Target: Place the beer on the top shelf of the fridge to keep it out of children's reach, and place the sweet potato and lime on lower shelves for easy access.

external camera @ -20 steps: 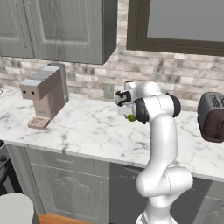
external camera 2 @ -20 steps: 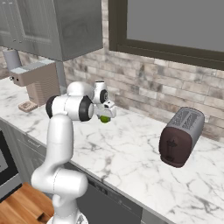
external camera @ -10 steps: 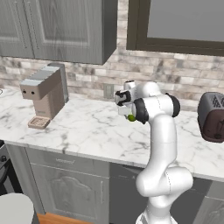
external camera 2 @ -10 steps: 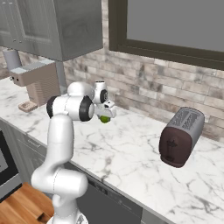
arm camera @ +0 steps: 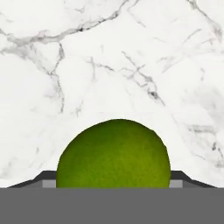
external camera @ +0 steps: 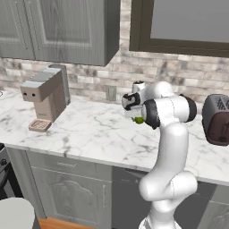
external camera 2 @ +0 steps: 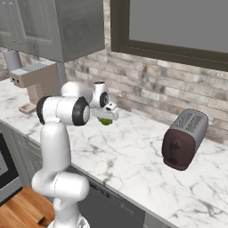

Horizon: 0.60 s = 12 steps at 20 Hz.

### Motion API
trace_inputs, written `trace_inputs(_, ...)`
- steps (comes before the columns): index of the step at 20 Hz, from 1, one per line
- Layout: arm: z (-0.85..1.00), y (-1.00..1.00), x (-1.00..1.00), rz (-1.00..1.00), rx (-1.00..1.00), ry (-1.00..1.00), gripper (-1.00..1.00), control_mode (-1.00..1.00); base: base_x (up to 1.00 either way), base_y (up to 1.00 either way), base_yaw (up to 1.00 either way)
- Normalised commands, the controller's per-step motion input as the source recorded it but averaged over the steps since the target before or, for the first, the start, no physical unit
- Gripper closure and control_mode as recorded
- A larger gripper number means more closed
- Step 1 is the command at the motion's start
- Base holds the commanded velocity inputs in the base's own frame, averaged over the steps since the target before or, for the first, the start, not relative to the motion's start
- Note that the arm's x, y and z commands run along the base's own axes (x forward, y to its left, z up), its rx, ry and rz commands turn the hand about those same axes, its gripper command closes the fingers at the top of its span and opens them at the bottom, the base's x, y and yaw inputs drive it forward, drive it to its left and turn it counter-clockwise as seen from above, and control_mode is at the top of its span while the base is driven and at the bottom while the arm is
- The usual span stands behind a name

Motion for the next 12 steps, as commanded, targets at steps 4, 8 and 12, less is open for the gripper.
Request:
trace_inputs(4, 0.43, 0.00, -1.00, 0.22, 0.00, -0.36, 1.00, -1.00, 0.00, 0.00, 0.00)
trace_inputs(8, 0.74, 0.00, -0.94, 0.22, 0.02, -0.35, 1.00, -1.00, 0.00, 0.00, 0.00)
trace_inputs(12, 1.00, 0.00, -0.74, 0.17, 0.09, -0.28, 1.00, -1.00, 0.00, 0.00, 0.00)
